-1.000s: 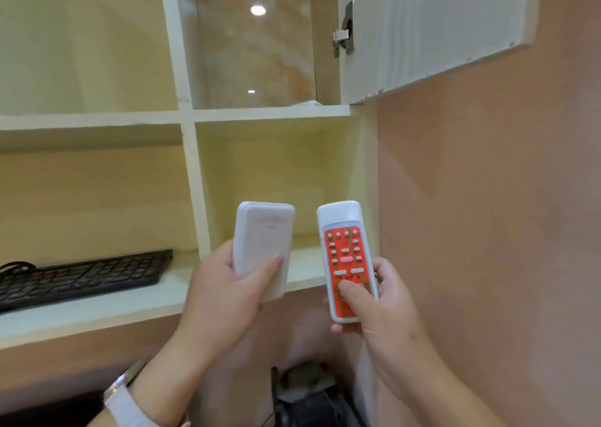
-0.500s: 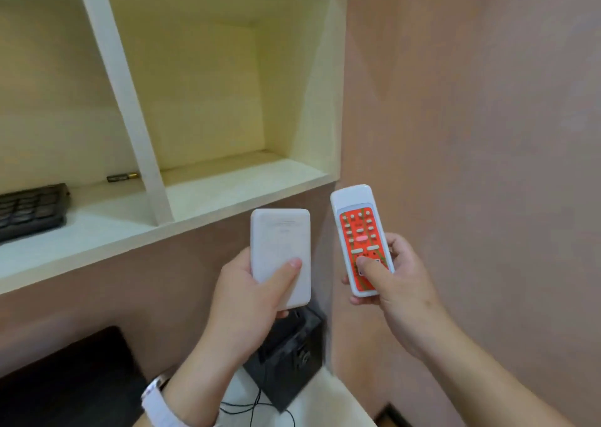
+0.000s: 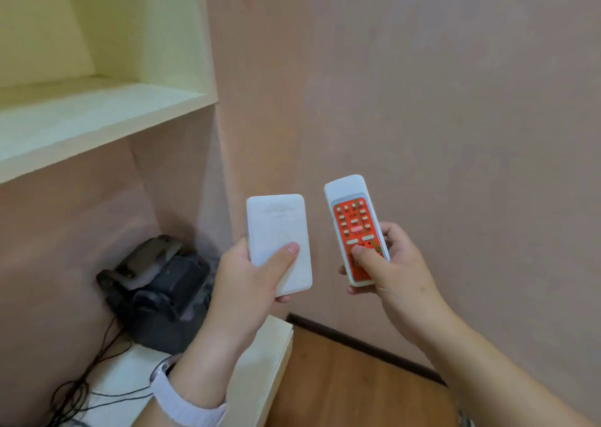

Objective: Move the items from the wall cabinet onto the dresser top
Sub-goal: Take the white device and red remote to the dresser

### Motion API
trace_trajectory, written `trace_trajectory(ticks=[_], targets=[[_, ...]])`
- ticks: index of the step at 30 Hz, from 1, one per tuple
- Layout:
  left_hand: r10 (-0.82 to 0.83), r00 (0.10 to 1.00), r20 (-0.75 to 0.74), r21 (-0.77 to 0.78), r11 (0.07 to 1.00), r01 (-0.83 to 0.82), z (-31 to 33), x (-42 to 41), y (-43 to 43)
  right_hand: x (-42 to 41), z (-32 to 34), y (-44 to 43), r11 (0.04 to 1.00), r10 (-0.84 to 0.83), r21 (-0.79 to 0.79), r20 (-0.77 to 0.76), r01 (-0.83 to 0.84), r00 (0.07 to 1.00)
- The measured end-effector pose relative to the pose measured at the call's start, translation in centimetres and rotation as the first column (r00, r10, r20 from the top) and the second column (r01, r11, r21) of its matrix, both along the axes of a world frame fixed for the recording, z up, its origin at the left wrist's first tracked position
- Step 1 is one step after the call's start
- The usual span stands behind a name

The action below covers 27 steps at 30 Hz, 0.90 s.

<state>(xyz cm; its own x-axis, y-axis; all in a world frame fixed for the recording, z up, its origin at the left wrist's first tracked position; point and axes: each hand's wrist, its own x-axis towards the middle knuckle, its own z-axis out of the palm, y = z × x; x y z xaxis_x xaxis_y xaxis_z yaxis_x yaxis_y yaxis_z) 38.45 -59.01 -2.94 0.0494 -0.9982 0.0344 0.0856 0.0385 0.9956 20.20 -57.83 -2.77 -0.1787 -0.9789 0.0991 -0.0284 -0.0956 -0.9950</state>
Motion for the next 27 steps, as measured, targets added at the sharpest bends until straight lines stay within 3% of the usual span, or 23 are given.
trace_trajectory(ticks=[9, 16, 27], targets=[[-0.343, 0.939, 0.001, -0.001, 0.939, 0.343, 0.6, -11.3, 4.2, -10.0, 0.3, 9.9, 0.93, -0.366, -0.031, 0.034, 0.367, 0.93], [-0.511, 0.859, 0.039, -0.022, 0.859, 0.512, 1.6, -21.9, 12.1, -18.4, 0.9, 21.5, 0.839, -0.541, -0.036, 0.065, 0.544, 0.839], [-0.798, 0.592, 0.109, -0.017, 0.594, 0.804, 2.2, -41.1, 32.5, -33.7, -0.3, 46.8, 0.577, -0.801, -0.03, 0.176, 0.816, 0.573]])
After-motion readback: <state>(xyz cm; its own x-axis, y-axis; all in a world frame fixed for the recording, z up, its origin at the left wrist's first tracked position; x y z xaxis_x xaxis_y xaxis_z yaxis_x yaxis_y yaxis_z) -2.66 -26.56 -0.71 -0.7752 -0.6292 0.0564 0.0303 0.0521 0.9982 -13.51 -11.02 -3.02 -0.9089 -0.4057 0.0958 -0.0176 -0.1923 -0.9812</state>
